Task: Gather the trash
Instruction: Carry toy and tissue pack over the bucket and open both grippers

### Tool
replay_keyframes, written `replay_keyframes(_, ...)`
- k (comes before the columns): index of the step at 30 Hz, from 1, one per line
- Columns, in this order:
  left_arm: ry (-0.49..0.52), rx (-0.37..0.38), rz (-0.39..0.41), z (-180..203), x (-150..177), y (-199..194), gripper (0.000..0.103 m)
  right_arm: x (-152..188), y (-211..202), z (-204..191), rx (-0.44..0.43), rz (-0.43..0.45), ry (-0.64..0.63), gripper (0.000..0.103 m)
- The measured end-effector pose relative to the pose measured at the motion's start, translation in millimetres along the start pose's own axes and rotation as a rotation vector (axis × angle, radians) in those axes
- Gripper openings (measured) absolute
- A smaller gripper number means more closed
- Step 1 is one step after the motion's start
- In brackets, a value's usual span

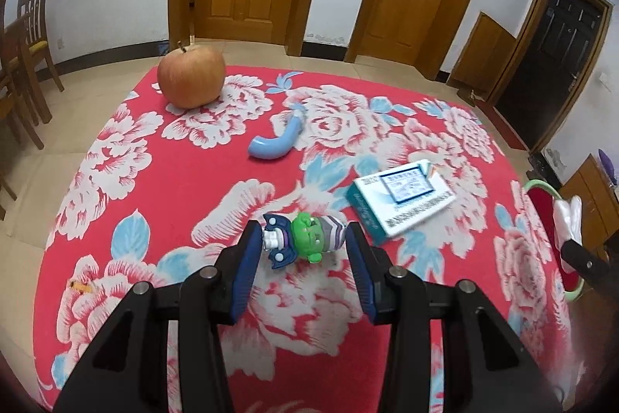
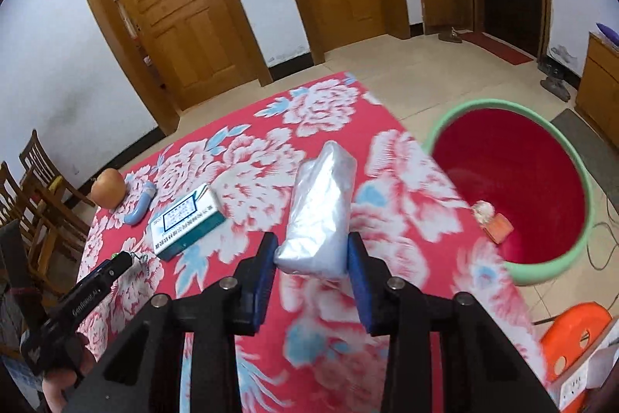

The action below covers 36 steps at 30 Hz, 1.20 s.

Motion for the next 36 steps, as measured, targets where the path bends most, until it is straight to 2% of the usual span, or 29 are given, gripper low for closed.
replay_keyframes(12,0.014,0.112,-0.009,62,7,-30,0.045,8,-40,89,0.052,0.065,0.128,0.039)
replay_keyframes(19,0.088,0.175,-0.037,111,11,-33,0.045,7,-43,136,0.077,0.085,0.207,0.039)
replay_keyframes(27,0.202,0.225,-0.058,167,6,-28,0.045,0,-29,172,0.116,0.066,0.253,0.042)
replay_keyframes(28,0.217,0.229,-0.058,173,5,-27,0.045,-1,-29,174,0.113,0.069,0.258,0.043)
replay_keyframes(30,0.247,0.239,-0.059,187,4,-26,0.045,-2,-31,180,0.103,0.081,0.271,0.054)
replay_keyframes(36,0.317,0.276,-0.059,223,5,-22,0.045,-1,-47,191,0.086,0.123,0.316,0.068)
Point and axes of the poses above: each gripper's, at about its wrist camera, not at the fingertips, and y roughly the way its jaws point, z to its right, x to its underside, the point moved 1 cm from there along y, roughly the way its jaws point, and after that the axes turned 3 degrees about -x, right-handed, at the moved point
